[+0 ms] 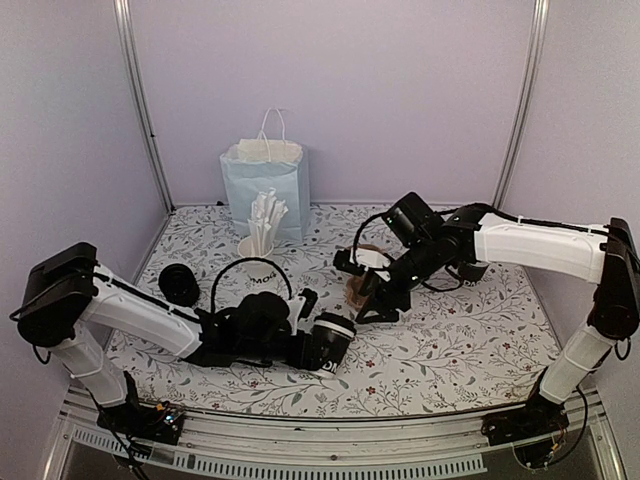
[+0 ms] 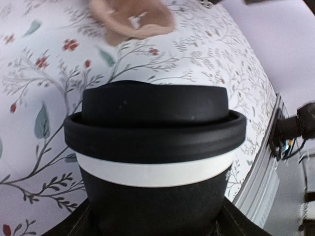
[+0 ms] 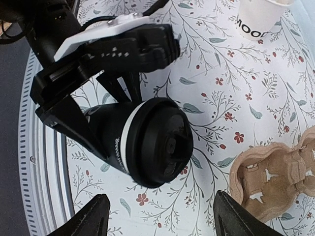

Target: Pack the takeout coffee

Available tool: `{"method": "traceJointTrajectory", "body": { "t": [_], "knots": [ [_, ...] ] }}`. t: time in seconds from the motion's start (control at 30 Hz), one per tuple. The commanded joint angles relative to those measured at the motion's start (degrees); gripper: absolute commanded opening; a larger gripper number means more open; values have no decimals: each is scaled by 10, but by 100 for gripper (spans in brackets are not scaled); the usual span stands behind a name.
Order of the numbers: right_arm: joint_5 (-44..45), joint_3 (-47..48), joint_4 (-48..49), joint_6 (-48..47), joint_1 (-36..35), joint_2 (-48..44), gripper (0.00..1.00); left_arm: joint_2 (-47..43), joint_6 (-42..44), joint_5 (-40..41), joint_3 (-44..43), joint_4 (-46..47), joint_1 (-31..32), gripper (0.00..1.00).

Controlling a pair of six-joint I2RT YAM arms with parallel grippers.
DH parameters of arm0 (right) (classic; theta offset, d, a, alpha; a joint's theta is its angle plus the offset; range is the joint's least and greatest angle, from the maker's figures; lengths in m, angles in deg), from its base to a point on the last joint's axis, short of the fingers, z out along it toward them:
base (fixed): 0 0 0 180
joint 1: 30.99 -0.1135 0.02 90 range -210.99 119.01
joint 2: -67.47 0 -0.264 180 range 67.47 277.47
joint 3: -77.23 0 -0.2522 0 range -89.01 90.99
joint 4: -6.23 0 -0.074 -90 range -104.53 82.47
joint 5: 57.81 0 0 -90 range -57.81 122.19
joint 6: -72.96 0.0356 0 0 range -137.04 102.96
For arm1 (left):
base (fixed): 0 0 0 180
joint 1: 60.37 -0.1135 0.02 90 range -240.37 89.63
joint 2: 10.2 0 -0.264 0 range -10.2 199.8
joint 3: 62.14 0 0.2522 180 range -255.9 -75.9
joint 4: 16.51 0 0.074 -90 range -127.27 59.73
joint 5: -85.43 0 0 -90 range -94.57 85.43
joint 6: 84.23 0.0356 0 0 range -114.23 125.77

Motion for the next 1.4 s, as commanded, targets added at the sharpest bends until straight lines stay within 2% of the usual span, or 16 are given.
{"method": "traceJointTrajectory", "body": {
  "t": [0.0,0.13,0.27,0.5,0.77,1.17,1.37],
  "knots": [
    [-52,37,-33,-12,3,-20,75,-21,161,115,48,154,60,70],
    [-132,63,-66,-20,25,-21,79,-12,232,191,90,242,81,70],
    [-171,57,-94,-44,26,-28,87,5,282,216,102,298,98,70],
    [-195,55,-114,-50,26,-1,91,43,350,276,77,328,146,71],
    [-194,59,-128,-57,21,23,94,60,370,292,52,322,164,71],
    [-159,58,-109,-43,-4,53,95,60,369,292,47,324,171,71],
    [-158,58,-106,-42,-5,54,84,67,362,301,47,324,170,72]
  ]
}}
